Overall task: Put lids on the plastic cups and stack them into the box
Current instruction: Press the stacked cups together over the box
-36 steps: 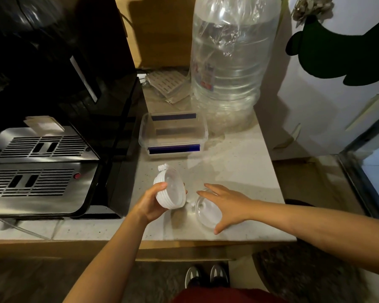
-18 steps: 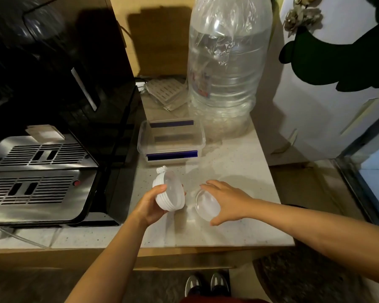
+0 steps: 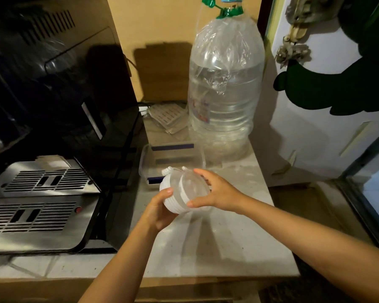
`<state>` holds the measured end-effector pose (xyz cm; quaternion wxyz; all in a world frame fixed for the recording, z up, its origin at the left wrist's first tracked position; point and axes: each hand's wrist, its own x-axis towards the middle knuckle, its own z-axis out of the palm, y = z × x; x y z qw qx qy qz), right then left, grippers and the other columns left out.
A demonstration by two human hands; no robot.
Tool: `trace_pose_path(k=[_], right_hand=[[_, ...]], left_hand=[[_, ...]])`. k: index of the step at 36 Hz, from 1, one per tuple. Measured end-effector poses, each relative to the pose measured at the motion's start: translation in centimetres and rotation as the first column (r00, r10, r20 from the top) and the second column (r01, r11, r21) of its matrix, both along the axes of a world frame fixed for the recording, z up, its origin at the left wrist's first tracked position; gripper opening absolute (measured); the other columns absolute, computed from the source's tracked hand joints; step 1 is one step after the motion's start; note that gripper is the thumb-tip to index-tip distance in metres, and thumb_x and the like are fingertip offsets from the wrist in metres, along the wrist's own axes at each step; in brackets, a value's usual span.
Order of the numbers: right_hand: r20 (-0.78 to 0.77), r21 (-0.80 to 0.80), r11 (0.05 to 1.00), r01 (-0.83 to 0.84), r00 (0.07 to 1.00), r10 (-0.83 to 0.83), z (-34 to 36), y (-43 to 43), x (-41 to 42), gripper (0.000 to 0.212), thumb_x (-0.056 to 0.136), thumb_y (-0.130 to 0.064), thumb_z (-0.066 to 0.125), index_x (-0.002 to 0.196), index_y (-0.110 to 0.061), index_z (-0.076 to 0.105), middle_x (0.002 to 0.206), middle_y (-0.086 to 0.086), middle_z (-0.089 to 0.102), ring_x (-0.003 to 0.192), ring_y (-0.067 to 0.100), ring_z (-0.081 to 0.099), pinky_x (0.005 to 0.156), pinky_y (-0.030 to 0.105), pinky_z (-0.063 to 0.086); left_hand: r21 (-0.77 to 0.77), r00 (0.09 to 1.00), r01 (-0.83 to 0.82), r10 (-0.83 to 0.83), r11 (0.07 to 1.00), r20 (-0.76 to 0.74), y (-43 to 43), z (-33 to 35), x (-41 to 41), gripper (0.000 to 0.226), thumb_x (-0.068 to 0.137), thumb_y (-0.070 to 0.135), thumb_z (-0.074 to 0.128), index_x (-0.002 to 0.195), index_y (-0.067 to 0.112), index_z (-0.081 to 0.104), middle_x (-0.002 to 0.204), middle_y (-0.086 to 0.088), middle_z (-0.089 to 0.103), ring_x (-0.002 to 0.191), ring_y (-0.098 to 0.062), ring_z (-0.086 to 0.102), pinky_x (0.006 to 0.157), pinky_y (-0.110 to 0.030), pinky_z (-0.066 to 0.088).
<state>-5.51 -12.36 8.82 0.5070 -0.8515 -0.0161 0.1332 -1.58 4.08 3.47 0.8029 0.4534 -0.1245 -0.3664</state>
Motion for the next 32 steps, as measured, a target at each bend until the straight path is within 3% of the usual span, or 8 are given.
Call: trace_pose_path(k=[7,11,17,21,27,29,32], right_hand=[[0.024,0.122,0.992,-0.008,1.0,0.005,0.6,0.6,1.3,0.062,0.073,-0.016,0.077,0.12,-0.033,0.04,0.103,-0.023,0.047,0.099,0.007,0.051,0.09,0.026,0.047],[0.056,0.135,0.991,-0.02,0.998,0.012,1.0,0.7,2.0,0.058,0.074,-0.015,0.077,0.108,-0.04,0.038,0.099,-0.03,0.045,0.089,-0.002,0.052,0.077,0.017,0.048],[0.03,0.144,0.989,-0.027,0.999,0.023,1.5,0.6,2.7,0.064,0.074,-0.017,0.077,0.117,-0.036,0.034,0.112,-0.017,0.046,0.104,0.008,0.048,0.087,0.023,0.046],[0.031,0.123,0.991,-0.056,0.998,0.053,2.0,0.3,3.1,0.067,0.076,-0.015,0.075,0.128,-0.031,0.034,0.105,-0.024,0.043,0.098,0.004,0.048,0.076,0.013,0.046],[0.02,0.068,0.995,-0.068,0.998,0.067,2.0,0.0,4.0,0.083,0.075,-0.019,0.076,0.142,-0.023,0.027,0.127,-0.009,0.042,0.113,0.008,0.042,0.092,0.023,0.041],[0.014,0.045,0.997,-0.061,0.998,0.061,1.8,-0.2,4.4,0.092,0.072,-0.024,0.078,0.145,-0.024,0.023,0.142,-0.004,0.038,0.123,0.012,0.04,0.101,0.03,0.042],[0.021,0.023,0.997,-0.069,0.997,0.068,1.8,-0.4,4.9,0.097,0.07,-0.026,0.08,0.146,-0.027,0.021,0.148,-0.003,0.034,0.132,0.019,0.038,0.107,0.042,0.041]], left_hand=[[-0.013,0.999,-0.032,0.032,0.999,-0.007,-0.8,1.3,0.7,0.086,0.035,0.043,0.086,0.108,0.012,0.054,0.086,-0.003,0.073,0.081,-0.016,0.068,0.065,-0.03,0.057],[-0.011,0.998,-0.056,0.055,0.998,-0.023,-0.9,1.7,1.2,0.091,0.03,0.043,0.087,0.109,0.014,0.052,0.091,-0.007,0.067,0.08,-0.018,0.067,0.064,-0.031,0.057],[0.001,0.998,-0.056,0.056,0.998,-0.008,-1.1,2.1,1.9,0.092,0.029,0.044,0.087,0.109,0.015,0.052,0.092,-0.007,0.064,0.081,-0.019,0.066,0.066,-0.03,0.057],[0.006,0.999,-0.046,0.046,0.999,-0.003,-1.2,2.2,2.6,0.089,0.029,0.044,0.087,0.106,0.014,0.054,0.088,-0.005,0.069,0.079,-0.017,0.066,0.066,-0.03,0.057],[-0.006,0.999,-0.032,0.032,0.999,0.022,-1.5,2.3,3.4,0.084,0.031,0.043,0.087,0.104,0.014,0.055,0.083,-0.002,0.072,0.078,-0.016,0.067,0.063,-0.029,0.057],[-0.015,0.999,-0.024,0.025,1.0,0.029,-1.7,2.3,3.7,0.084,0.033,0.042,0.087,0.105,0.014,0.055,0.084,-0.003,0.072,0.079,-0.017,0.067,0.063,-0.029,0.057],[-0.021,0.999,-0.02,0.021,1.0,0.037,-1.9,2.2,4.2,0.08,0.035,0.042,0.087,0.105,0.015,0.057,0.088,-0.004,0.071,0.083,-0.018,0.067,0.069,-0.031,0.057]])
